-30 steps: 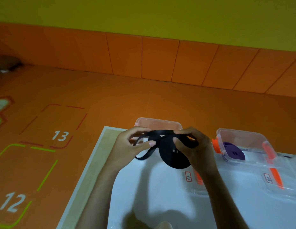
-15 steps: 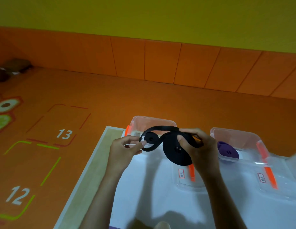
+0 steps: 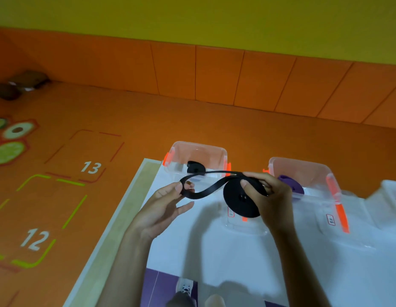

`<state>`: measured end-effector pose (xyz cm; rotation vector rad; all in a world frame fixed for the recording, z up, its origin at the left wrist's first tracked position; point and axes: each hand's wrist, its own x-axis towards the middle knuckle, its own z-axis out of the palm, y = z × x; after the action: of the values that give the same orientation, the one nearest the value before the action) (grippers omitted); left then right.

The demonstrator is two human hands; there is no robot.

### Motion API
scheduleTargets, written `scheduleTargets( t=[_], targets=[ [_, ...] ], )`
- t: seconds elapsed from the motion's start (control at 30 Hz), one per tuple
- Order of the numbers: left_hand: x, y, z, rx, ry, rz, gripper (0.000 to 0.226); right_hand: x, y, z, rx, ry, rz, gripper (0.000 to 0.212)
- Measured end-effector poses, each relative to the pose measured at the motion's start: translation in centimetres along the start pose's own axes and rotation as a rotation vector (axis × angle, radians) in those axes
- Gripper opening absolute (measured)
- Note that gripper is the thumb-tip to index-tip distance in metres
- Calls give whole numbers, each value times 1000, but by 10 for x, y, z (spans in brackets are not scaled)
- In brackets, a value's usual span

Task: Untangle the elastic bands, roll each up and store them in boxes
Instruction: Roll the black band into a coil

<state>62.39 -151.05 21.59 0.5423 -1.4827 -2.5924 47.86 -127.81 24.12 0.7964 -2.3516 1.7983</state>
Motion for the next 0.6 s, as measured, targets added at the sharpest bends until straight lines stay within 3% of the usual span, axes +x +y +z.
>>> scheduleTargets(
  t=[0.13,0.23,0.33,0.43,0.6],
  targets=[
    [-22,-7,0,109,-16,33,37,-17,-3,-8,77,-10,25,42],
    [-35,-10,6,204,89,9,57,-25,-8,-13,101,-33,-14,42],
    [-44,-14,18,318,219,-11,61,-33,-13,-19,72,-89,-54,38],
    [-48,-14,36,546,314,112,65,-43,-18,-23,14,-179,-102,35],
    [-52,-8,70,805,-30,285,64,-55,-29,-34,16,-320,-150,36]
  ],
)
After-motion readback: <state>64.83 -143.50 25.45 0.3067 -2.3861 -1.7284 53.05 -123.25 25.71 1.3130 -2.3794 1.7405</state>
